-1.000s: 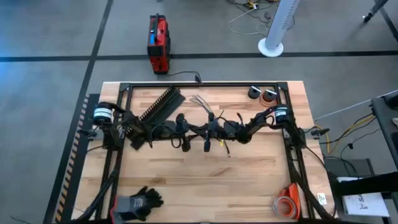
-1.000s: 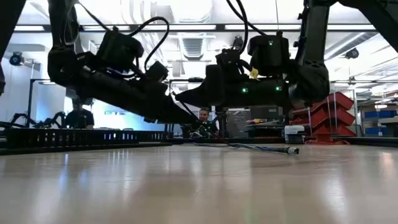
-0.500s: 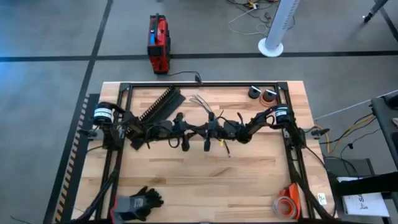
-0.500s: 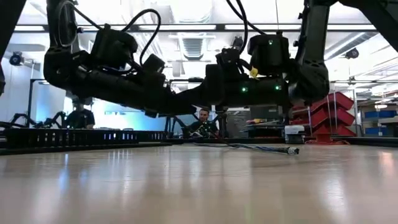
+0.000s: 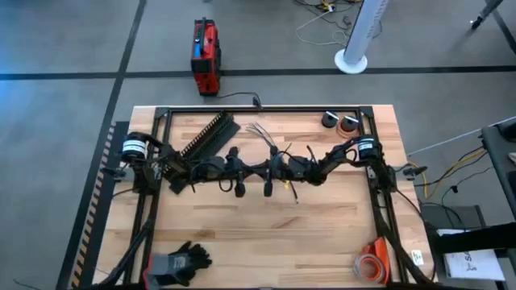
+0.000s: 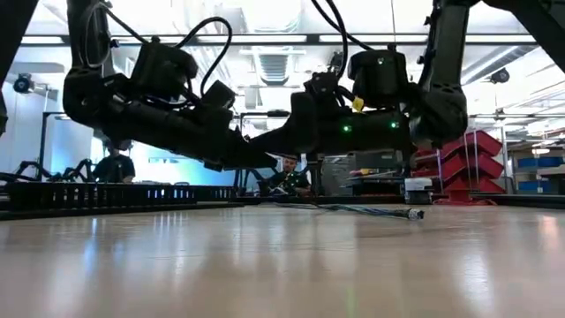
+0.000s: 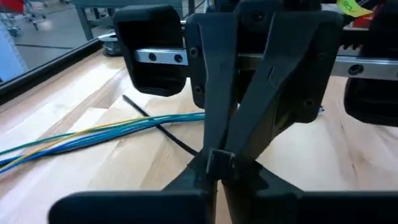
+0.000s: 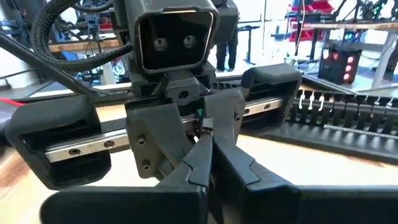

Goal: Ziptie cables
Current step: Wrap the cable wires together using a black zip tie

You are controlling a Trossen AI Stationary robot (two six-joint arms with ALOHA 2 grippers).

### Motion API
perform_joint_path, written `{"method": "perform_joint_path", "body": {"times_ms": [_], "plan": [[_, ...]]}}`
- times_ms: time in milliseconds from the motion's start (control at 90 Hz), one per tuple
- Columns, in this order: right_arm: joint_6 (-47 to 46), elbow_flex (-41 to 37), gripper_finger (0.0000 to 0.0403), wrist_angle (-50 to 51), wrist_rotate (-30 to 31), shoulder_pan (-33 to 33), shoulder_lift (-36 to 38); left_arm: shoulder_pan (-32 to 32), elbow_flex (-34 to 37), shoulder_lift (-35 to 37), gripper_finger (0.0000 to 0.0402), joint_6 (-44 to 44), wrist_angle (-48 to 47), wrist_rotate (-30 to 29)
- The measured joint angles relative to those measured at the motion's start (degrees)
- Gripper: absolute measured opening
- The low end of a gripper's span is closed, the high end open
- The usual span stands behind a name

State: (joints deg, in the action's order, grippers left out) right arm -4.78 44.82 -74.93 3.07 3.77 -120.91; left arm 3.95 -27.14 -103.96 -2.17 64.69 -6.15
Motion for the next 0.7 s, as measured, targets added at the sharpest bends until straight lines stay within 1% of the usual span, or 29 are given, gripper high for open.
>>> {"method": "perform_joint_path", "body": {"times_ms": [133,267,378,444,522,700], "plan": [[-1.7,0.0,0.0038,4.5,-0.1,0.0,2.5,0.1,-0.1,0.2,0.0000,0.2,-0.3,1.3],[-2.9,0.0,0.0074,16.4,0.0,-0.2,8.6,0.0,-0.3,0.6,0.0000,0.6,-1.2,1.6],[-2.4,-0.1,0.0091,27.7,0.0,-0.2,14.5,0.0,-0.7,0.6,0.0000,0.9,-1.2,2.6],[-1.7,-0.1,0.0095,32.7,0.0,-0.2,17.6,-0.1,-1.4,0.6,0.0000,1.5,-1.7,3.6],[-0.3,-0.1,0.0094,35.7,0.0,-0.3,20.5,-0.2,-2.6,0.7,0.0000,2.4,-4.0,4.8],[1.8,-0.1,0.0076,40.6,-0.1,-0.3,23.0,-0.3,-6.9,0.7,0.0000,4.6,-14.0,5.5]]}}
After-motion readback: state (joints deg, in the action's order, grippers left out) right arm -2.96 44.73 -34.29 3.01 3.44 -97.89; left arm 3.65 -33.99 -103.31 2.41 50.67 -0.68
